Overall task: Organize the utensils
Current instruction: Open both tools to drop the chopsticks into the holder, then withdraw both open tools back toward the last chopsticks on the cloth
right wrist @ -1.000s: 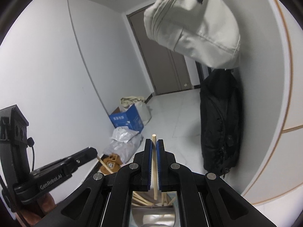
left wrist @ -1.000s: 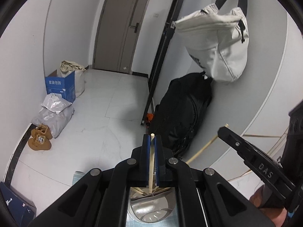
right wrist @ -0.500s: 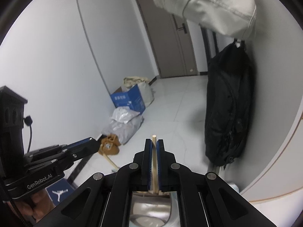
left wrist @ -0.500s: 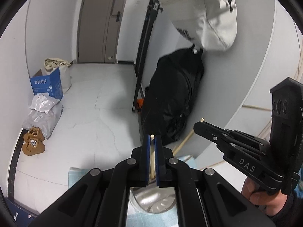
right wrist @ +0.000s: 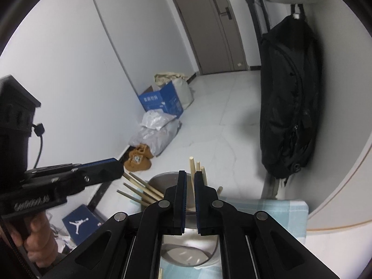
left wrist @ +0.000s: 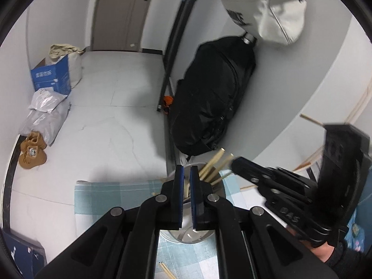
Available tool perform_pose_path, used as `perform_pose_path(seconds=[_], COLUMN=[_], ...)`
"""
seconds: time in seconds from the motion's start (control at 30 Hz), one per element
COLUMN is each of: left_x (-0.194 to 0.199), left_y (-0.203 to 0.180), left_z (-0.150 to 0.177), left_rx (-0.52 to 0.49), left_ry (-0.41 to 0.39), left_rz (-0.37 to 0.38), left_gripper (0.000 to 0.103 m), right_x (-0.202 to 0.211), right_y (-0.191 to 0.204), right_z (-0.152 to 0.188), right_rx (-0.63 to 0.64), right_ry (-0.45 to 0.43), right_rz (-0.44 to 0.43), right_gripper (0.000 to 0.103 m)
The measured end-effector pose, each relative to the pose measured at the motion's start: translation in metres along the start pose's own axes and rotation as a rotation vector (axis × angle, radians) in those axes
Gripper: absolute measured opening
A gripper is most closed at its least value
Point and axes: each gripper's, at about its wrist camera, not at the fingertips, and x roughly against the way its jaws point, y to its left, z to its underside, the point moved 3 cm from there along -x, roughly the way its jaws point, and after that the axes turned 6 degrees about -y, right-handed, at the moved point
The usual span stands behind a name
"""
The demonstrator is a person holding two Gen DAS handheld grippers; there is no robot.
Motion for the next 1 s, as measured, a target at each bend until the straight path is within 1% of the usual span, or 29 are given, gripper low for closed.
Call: perform_pose_path(seconds=[0.03,0.07,0.1,0.13,0.17,0.2,0.3,0.33,0.4,0.43,0.5,0.57,0.67,0.77,0.83,1.0], left_x=[0.004,0.009,0.011,0.016,0.021,0.026,0.027,0.029,0.033,0.035,0.044,0.052,0.062,0.068,0.071,0.079], left_y=[0.002,0.004,0.005,0.006,0.007,0.006,0.005,0.004,-0.001,-0.001,-0.006,-0.010,-0.018,-0.020,-0.021,-0.022], left_z=[-0.001,-0.002,-0.002,-0.001,-0.001,0.000,0.002,0.004,0.007,0.008,0.011,0.015,0.024,0.034,0.040,0.055], left_rx=[0.017,0.035,0.048,0.065,0.081,0.083,0.079,0.081,0.071,0.063,0.032,-0.006,-0.061,-0.080,-0.077,-0.090], left_ry=[-0.012,-0.026,-0.037,-0.053,-0.076,-0.092,-0.087,-0.086,-0.087,-0.092,-0.120,-0.155,-0.177,-0.189,-0.191,-0.206], left_rz=[-0.017,-0.025,-0.023,-0.019,-0.025,-0.034,-0.064,-0.065,-0.089,-0.099,-0.127,-0.171,-0.206,-0.226,-0.221,-0.246], left_gripper=[0.012,0.024,0.041,0.048,0.053,0.054,0.054,0.054,0.055,0.056,0.063,0.065,0.065,0.066,0.066,0.067], right_x=[0.006,0.011,0.016,0.021,0.027,0.032,0.044,0.049,0.056,0.060,0.069,0.078,0.091,0.100,0.103,0.111], right_y=[-0.001,-0.001,-0.002,-0.003,-0.005,-0.006,-0.006,-0.004,-0.002,-0.001,0.003,0.007,0.014,0.021,0.025,0.030], right_z=[-0.001,-0.002,-0.002,-0.003,-0.002,-0.002,0.001,0.003,0.006,0.008,0.011,0.015,0.023,0.034,0.040,0.054], right_rx=[-0.004,-0.008,-0.013,-0.019,-0.029,-0.036,-0.044,-0.043,-0.047,-0.049,-0.050,-0.047,-0.039,-0.030,-0.024,-0.031], right_ry=[-0.016,-0.029,-0.043,-0.053,-0.064,-0.072,-0.084,-0.085,-0.094,-0.099,-0.115,-0.126,-0.156,-0.160,-0.158,-0.159], right_rz=[0.001,0.004,0.007,0.010,0.011,0.009,0.005,0.008,0.004,0.002,0.000,-0.006,-0.010,-0.015,-0.014,-0.019], right_gripper=[0.009,0.013,0.019,0.023,0.032,0.036,0.036,0.038,0.045,0.046,0.047,0.049,0.059,0.060,0.060,0.063])
